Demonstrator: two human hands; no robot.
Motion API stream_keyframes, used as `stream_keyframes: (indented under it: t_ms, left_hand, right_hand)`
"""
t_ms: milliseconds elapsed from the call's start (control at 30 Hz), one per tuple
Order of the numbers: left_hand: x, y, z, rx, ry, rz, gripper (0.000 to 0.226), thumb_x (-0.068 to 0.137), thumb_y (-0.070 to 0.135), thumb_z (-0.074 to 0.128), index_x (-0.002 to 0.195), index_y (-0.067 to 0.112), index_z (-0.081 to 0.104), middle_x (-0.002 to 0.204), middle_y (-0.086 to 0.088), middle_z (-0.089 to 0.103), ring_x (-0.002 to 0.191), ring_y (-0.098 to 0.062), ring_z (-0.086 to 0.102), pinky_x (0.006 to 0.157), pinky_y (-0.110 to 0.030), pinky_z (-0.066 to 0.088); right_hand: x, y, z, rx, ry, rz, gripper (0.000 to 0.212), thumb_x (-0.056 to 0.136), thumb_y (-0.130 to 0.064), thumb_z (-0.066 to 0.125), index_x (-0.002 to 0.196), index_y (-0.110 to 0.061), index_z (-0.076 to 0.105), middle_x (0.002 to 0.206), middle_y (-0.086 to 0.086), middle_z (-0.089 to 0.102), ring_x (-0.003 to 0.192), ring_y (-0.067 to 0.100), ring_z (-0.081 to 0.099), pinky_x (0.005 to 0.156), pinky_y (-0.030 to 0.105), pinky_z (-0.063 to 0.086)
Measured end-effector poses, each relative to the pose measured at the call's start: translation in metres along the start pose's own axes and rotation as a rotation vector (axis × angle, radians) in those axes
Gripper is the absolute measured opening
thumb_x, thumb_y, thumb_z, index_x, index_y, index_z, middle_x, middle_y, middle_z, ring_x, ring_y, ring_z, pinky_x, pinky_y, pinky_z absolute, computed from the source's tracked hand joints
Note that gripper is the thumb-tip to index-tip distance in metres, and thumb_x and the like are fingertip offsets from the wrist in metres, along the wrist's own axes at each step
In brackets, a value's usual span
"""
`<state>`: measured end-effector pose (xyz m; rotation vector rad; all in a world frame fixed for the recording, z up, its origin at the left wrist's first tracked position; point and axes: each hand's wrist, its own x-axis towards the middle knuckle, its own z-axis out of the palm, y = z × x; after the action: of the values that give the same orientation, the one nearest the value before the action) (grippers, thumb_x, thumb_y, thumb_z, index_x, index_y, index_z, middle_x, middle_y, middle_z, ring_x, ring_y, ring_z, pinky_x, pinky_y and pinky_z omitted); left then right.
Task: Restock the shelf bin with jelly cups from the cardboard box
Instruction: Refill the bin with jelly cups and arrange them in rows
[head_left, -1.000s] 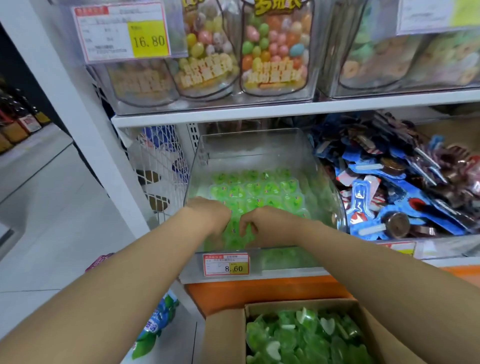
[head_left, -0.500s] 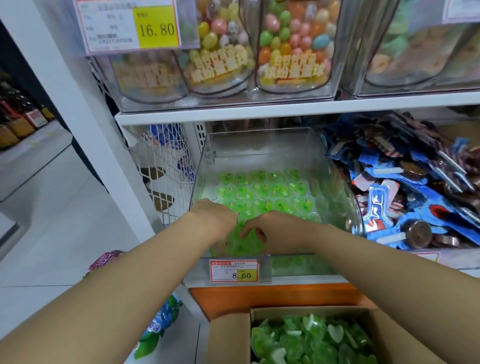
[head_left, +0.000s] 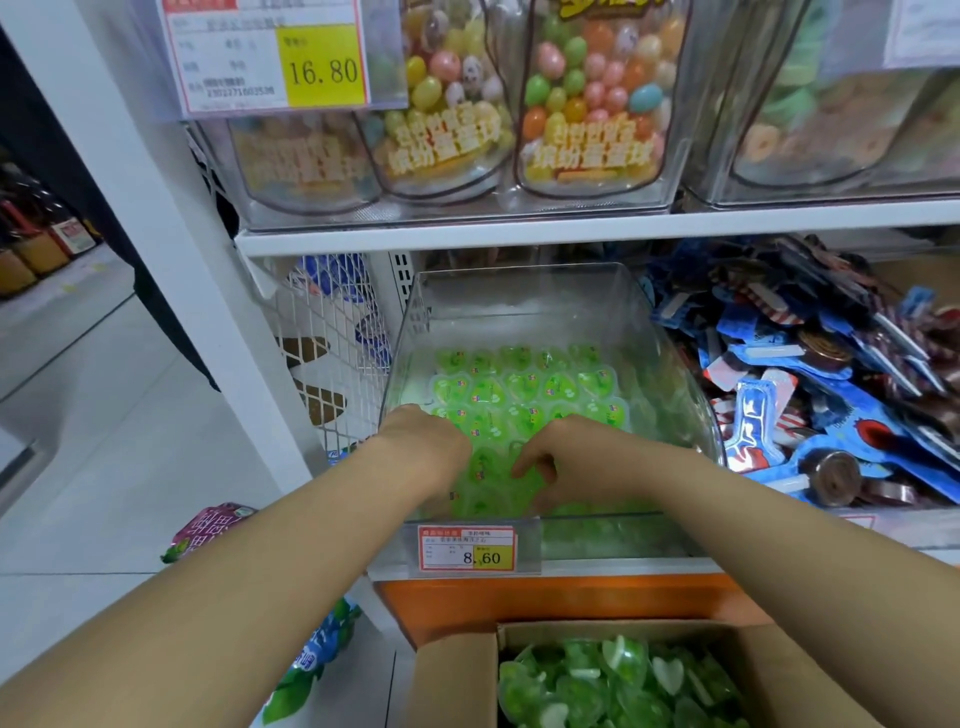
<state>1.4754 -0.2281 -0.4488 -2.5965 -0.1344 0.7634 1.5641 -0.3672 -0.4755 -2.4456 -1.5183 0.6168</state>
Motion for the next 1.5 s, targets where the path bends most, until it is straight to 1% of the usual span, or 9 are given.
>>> stream_keyframes:
  t_ms: [200, 433, 733, 900, 967, 1067, 1233, 1367, 1500]
  left_hand:
    - [-0.006, 0.003, -0.008, -0.094, -0.004, 0.017, 0.023, 0.089, 0.037, 0.061, 0.091, 0.014, 0.059, 0.069, 0.003, 0.041, 0.081, -0.022, 0.05, 0.065, -0.03, 0.035]
    - [-0.004, 0.005, -0.004, -0.072, 0.02, 0.04, 0.013, 0.091, 0.023, 0.057, 0.095, 0.011, 0.061, 0.066, 0.003, 0.037, 0.078, -0.023, 0.053, 0.069, -0.031, 0.034]
    - [0.003, 0.003, 0.0, -0.139, 0.003, 0.026, 0.036, 0.087, 0.049, 0.059, 0.087, 0.014, 0.05, 0.093, -0.005, 0.06, 0.093, -0.027, 0.058, 0.075, -0.033, 0.036]
    - [0.007, 0.002, 0.004, -0.26, 0.112, 0.051, 0.043, 0.083, 0.049, 0.064, 0.113, 0.019, 0.061, 0.108, 0.0, 0.061, 0.1, -0.025, 0.059, 0.073, -0.03, 0.038]
    - [0.008, 0.004, 0.007, -0.302, 0.128, 0.073, 0.04, 0.083, 0.046, 0.066, 0.115, 0.021, 0.062, 0.112, 0.0, 0.063, 0.1, -0.023, 0.059, 0.073, -0.03, 0.04]
    - [0.009, 0.005, 0.01, -0.341, 0.123, 0.081, 0.04, 0.082, 0.044, 0.067, 0.113, 0.02, 0.063, 0.109, 0.0, 0.063, 0.096, -0.022, 0.06, 0.073, -0.03, 0.044]
    - [0.008, 0.005, 0.013, -0.377, 0.15, 0.074, 0.039, 0.082, 0.042, 0.067, 0.115, 0.023, 0.061, 0.111, 0.001, 0.061, 0.097, -0.023, 0.059, 0.072, -0.029, 0.042]
    - [0.008, 0.004, 0.014, -0.397, 0.165, 0.092, 0.037, 0.081, 0.043, 0.068, 0.112, 0.025, 0.06, 0.109, 0.003, 0.06, 0.096, -0.022, 0.058, 0.071, -0.028, 0.04]
    - [0.009, 0.003, 0.006, -0.619, 0.304, 0.156, 0.012, 0.087, 0.027, 0.063, 0.099, 0.027, 0.066, 0.085, 0.019, 0.058, 0.085, -0.011, 0.058, 0.076, -0.028, 0.049]
  right_hand:
    - [-0.012, 0.009, 0.003, -0.039, -0.004, 0.095, 0.033, 0.076, -0.029, 0.074, 0.106, -0.022, 0.063, 0.074, -0.014, 0.044, 0.071, 0.008, 0.045, 0.054, 0.019, 0.032]
    - [-0.014, 0.005, 0.0, -0.036, -0.016, 0.074, 0.031, 0.08, -0.025, 0.072, 0.109, -0.021, 0.063, 0.074, -0.013, 0.044, 0.068, 0.005, 0.044, 0.053, 0.016, 0.031]
    - [-0.019, 0.006, 0.004, -0.042, 0.025, 0.083, 0.04, 0.079, -0.029, 0.072, 0.117, -0.023, 0.063, 0.088, -0.005, 0.054, 0.078, 0.011, 0.048, 0.068, 0.022, 0.036]
    - [-0.023, 0.007, -0.017, 0.028, 0.082, 0.172, 0.032, 0.081, -0.021, 0.072, 0.112, -0.017, 0.067, 0.092, -0.002, 0.062, 0.079, 0.01, 0.052, 0.065, 0.016, 0.041]
    - [-0.025, 0.009, -0.02, -0.06, 0.055, 0.227, 0.024, 0.083, -0.013, 0.066, 0.107, -0.014, 0.069, 0.098, 0.0, 0.065, 0.086, 0.013, 0.056, 0.078, 0.02, 0.047]
    - [-0.027, 0.009, -0.013, -0.156, -0.074, 0.29, 0.023, 0.081, -0.01, 0.069, 0.104, -0.012, 0.068, 0.108, 0.004, 0.065, 0.097, 0.02, 0.059, 0.076, 0.024, 0.044]
    - [-0.028, 0.008, -0.012, -0.156, -0.105, 0.314, 0.023, 0.081, -0.009, 0.069, 0.103, -0.011, 0.065, 0.092, 0.0, 0.052, 0.084, 0.015, 0.048, 0.063, 0.021, 0.037]
    - [-0.031, 0.006, -0.013, -0.152, -0.088, 0.325, 0.017, 0.083, -0.011, 0.064, 0.1, -0.008, 0.067, 0.102, 0.006, 0.065, 0.091, 0.02, 0.058, 0.071, 0.023, 0.042]
    - [-0.032, 0.002, -0.018, -0.22, -0.127, 0.381, 0.013, 0.09, -0.008, 0.048, 0.086, -0.001, 0.059, 0.094, 0.014, 0.06, 0.083, 0.027, 0.058, 0.069, 0.028, 0.047]
